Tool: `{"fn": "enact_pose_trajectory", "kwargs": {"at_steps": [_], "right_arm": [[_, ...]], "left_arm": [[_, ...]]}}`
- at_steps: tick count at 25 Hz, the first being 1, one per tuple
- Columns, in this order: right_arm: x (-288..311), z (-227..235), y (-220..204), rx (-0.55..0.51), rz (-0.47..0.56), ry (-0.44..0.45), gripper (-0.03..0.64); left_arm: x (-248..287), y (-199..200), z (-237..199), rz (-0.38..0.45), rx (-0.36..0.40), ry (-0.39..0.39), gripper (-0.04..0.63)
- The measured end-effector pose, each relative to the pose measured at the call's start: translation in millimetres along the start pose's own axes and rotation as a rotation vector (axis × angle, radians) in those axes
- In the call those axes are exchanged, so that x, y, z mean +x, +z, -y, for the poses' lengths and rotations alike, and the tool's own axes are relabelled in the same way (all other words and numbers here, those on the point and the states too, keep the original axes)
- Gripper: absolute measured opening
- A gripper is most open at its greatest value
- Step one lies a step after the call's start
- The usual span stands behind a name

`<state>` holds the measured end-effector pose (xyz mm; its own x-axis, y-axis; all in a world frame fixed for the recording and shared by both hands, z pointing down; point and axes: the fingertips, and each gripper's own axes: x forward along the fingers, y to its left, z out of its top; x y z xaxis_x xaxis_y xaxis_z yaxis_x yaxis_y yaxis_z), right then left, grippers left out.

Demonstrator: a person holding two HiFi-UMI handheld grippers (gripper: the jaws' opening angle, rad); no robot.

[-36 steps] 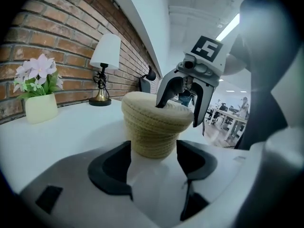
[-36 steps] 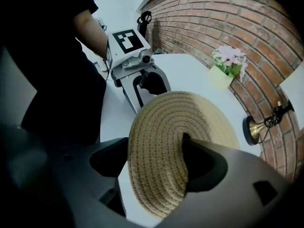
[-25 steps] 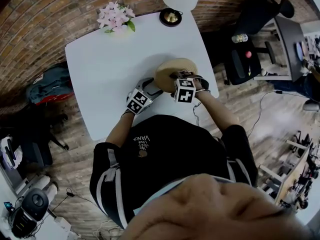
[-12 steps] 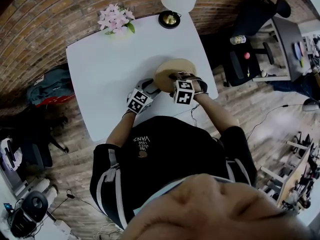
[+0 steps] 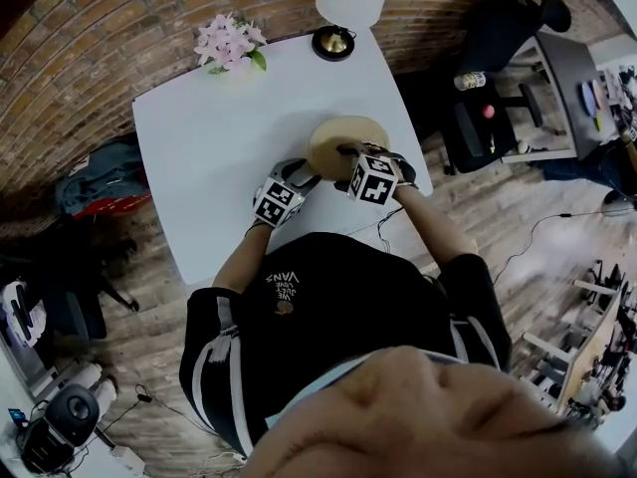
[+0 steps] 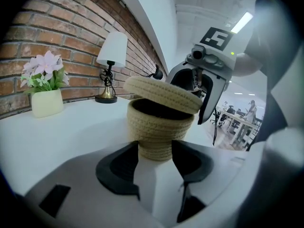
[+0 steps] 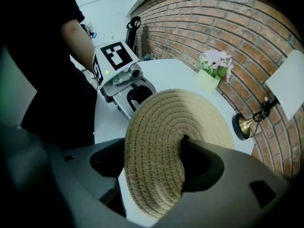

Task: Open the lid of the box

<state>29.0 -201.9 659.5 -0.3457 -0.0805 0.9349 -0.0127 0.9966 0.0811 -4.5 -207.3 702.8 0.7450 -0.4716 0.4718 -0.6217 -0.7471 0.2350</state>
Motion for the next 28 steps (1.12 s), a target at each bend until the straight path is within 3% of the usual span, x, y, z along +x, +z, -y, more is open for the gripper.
{"fn": "enact_pose_trajectory", "kwargs": {"at_steps": [15, 28], "right_arm": [[-34, 18, 7, 0.21, 0.204, -0.104, 0.334], [-69, 32, 0, 0.408, 0.387, -0.247, 0.334]], "left_arm": [[-12, 2, 6, 0.004, -0.017, 0.024, 0.227], [-28, 10, 17, 0.051, -0.061, 0.049, 0.227]]}}
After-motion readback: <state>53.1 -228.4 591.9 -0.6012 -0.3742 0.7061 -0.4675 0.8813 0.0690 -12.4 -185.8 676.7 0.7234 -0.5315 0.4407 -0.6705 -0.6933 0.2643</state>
